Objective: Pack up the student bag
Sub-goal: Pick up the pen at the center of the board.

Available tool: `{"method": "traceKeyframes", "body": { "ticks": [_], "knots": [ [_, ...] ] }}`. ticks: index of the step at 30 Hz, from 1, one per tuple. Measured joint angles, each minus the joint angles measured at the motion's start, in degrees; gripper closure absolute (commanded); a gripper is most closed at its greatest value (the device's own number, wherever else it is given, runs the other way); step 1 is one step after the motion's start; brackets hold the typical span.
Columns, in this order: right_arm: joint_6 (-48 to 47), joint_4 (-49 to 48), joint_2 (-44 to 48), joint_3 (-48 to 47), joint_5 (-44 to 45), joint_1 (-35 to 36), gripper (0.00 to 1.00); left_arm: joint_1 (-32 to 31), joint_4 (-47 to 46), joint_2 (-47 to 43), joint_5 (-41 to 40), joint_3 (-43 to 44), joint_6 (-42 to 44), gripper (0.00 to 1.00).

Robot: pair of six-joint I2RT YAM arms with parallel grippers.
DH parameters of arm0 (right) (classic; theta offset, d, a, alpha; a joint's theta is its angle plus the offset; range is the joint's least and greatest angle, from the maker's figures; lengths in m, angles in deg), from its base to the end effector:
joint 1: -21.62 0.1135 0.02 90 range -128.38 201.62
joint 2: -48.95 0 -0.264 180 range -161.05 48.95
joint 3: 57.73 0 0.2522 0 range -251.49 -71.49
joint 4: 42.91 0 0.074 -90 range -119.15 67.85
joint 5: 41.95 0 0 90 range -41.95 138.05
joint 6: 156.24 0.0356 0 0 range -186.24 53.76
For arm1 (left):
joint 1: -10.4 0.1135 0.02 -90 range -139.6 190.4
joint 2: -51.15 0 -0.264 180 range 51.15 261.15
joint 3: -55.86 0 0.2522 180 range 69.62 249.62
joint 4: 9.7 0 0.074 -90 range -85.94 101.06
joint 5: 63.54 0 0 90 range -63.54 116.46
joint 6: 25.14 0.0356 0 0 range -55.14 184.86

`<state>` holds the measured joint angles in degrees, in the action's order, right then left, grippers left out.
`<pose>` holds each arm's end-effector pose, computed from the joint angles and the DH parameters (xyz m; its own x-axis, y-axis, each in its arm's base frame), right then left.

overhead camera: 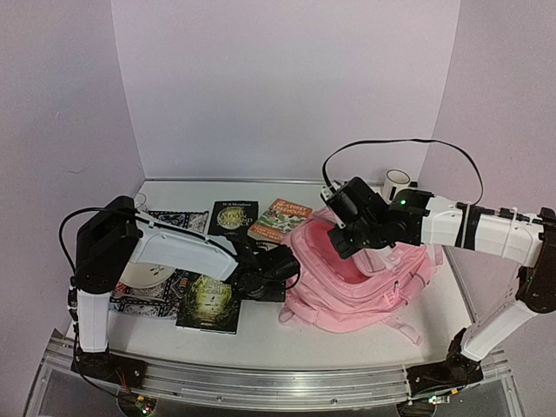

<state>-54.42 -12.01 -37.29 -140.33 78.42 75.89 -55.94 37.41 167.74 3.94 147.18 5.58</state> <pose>0.2135 0.2660 0.3015 -0.4177 -0.2780 -0.8650 -0.3797 0.9183 -0.1118 0.1724 -0.3596 0.1400 -0.8828 0.0360 -0.4684 0.0796 0.9941 -0.0737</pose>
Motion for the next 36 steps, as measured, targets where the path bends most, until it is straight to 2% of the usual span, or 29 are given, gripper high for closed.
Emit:
{"method": "traceKeyframes", "body": {
  "ticks": [7,11,16,20,27,36],
  "knots": [
    [0.00,-0.02,0.01,0.00,0.13,-0.25,1.00,5.19,-1.41,0.00,-1.63,2.63,4.09,0.15],
    [0.00,-0.02,0.01,0.00,0.10,-0.25,1.00,5.83,-1.79,-0.78,-1.13,3.52,6.67,0.18],
    [0.00,-0.02,0.01,0.00,0.09,-0.25,1.00,6.59,-1.95,-3.55,0.32,3.48,8.52,0.36],
    [0.00,-0.02,0.01,0.00,0.04,-0.25,1.00,10.14,-2.13,-4.55,1.60,3.48,10.07,0.49],
    [0.00,-0.02,0.01,0.00,-0.17,-0.26,1.00,15.38,-2.16,-2.65,4.02,3.83,12.72,0.58],
    [0.02,-0.02,0.01,0.00,-0.77,-0.36,1.00,16.77,-1.82,2.44,6.22,6.51,16.08,0.77]
  ]
}}
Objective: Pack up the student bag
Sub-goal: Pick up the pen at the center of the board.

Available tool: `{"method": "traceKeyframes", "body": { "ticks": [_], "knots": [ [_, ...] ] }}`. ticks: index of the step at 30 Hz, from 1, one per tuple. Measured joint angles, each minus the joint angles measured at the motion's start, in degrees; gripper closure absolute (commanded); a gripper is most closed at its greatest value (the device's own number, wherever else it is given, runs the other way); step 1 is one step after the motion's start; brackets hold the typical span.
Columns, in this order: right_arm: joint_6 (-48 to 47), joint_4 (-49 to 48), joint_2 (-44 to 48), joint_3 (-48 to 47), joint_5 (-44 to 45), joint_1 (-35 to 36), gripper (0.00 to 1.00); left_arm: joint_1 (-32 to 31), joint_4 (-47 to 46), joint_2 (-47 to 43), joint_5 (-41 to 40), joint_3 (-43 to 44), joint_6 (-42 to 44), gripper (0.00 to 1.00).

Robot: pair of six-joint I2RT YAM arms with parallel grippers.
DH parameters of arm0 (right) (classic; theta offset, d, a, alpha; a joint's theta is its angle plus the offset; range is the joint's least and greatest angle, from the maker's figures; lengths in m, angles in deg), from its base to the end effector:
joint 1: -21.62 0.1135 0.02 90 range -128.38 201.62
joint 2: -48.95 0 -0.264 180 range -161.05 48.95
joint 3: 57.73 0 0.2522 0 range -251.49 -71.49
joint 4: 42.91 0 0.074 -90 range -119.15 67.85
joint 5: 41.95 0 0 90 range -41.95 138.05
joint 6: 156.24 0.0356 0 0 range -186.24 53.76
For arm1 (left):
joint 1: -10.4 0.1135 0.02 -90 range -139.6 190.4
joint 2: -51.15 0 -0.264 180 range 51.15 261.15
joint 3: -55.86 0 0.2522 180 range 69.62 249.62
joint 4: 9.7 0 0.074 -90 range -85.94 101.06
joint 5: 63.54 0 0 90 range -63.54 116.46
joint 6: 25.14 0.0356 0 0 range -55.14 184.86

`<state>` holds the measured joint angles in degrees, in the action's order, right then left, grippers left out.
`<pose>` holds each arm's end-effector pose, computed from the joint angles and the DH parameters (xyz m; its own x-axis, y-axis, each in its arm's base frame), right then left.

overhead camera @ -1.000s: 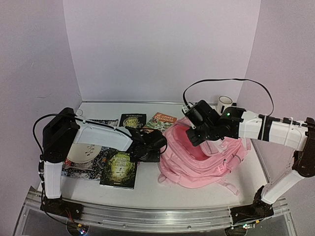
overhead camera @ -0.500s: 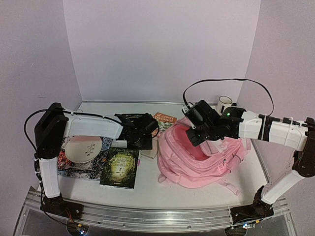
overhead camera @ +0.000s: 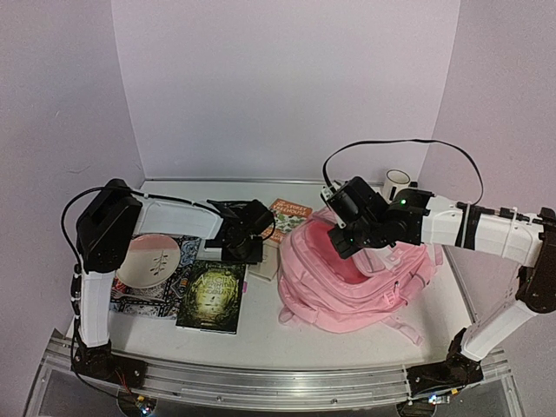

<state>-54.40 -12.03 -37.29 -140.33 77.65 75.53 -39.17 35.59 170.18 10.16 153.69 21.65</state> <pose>0.2150 0.2651 0.3014 -0.4217 -0.2756 -0.8638 -0.3846 0.9171 -0.1049 0.2841 -0.3181 0.1539 -0.8839 0.0242 -0.4670 0.0724 0.9937 -0.0855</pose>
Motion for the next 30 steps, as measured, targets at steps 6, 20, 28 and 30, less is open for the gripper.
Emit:
{"method": "traceKeyframes", "body": {
  "ticks": [6,20,28,30],
  "knots": [
    [0.02,0.00,0.00,0.00,-0.30,0.00,1.00,1.31,-0.03,2.46,1.35,2.45,1.15,0.81],
    [0.01,0.00,0.00,0.00,-0.40,0.00,1.00,2.36,1.49,3.13,6.08,2.52,1.21,0.78],
    [0.00,0.01,0.00,-0.02,-0.43,0.00,1.00,2.37,1.68,3.32,8.22,2.61,1.16,0.79],
    [0.00,0.02,-0.01,-0.02,-0.43,0.00,1.00,2.37,1.99,3.64,8.54,3.02,1.18,0.80]
  ]
}}
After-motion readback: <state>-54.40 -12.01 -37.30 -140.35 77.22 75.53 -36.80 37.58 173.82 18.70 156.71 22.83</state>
